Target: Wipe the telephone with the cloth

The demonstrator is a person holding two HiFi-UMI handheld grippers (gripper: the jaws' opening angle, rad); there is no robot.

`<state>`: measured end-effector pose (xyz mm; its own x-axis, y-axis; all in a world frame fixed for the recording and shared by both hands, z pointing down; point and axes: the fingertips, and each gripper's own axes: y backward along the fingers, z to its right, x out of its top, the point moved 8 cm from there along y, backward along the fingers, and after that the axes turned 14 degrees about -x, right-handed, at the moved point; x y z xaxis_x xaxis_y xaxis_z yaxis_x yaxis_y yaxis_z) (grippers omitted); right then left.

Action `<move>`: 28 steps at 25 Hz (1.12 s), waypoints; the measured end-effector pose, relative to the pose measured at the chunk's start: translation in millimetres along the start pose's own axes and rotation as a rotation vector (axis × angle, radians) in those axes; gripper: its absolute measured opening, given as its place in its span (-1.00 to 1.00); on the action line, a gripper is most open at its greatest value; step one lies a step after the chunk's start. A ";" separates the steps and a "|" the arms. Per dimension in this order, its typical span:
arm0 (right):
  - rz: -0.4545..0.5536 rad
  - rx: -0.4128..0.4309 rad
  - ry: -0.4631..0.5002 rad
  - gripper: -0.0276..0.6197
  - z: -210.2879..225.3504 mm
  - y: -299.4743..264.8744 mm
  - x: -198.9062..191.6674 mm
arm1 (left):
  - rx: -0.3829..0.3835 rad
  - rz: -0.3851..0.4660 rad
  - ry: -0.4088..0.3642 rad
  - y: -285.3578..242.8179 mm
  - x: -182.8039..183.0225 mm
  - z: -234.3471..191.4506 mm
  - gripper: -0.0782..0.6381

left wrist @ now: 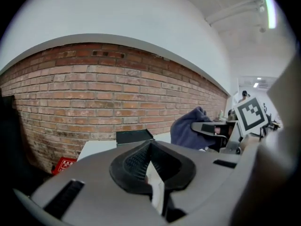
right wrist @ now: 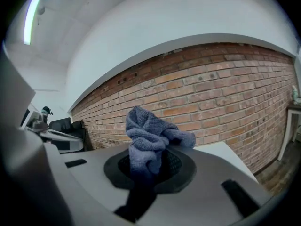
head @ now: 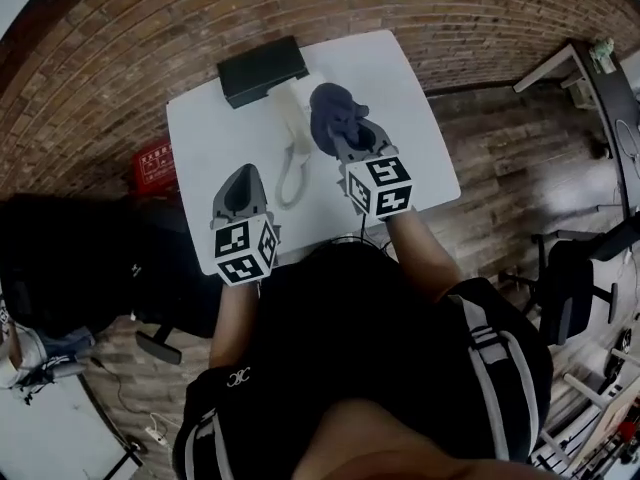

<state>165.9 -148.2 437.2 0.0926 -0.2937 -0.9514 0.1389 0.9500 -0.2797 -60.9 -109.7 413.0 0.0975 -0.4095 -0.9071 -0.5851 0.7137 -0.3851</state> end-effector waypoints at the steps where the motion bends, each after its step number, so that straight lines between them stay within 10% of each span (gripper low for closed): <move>1: -0.011 0.019 0.000 -0.84 3.0 -8.5 -1.3 | 0.023 -0.007 0.022 -1.2 -3.2 -1.7 -0.79; 15: -0.173 0.185 -0.136 -0.84 -7.0 -140.0 0.1 | 0.203 -0.036 0.124 4.4 -12.5 -29.9 -0.79; 28: -0.445 0.078 -0.024 -0.84 -37.6 -224.9 -47.8 | 0.236 -0.045 0.165 6.6 -15.6 -69.1 -0.79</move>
<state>93.1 -343.8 540.7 0.0297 -0.6747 -0.7375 0.2446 0.7203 -0.6491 -121.9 -137.9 436.4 -0.0247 -0.5171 -0.8556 -0.3782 0.7970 -0.4708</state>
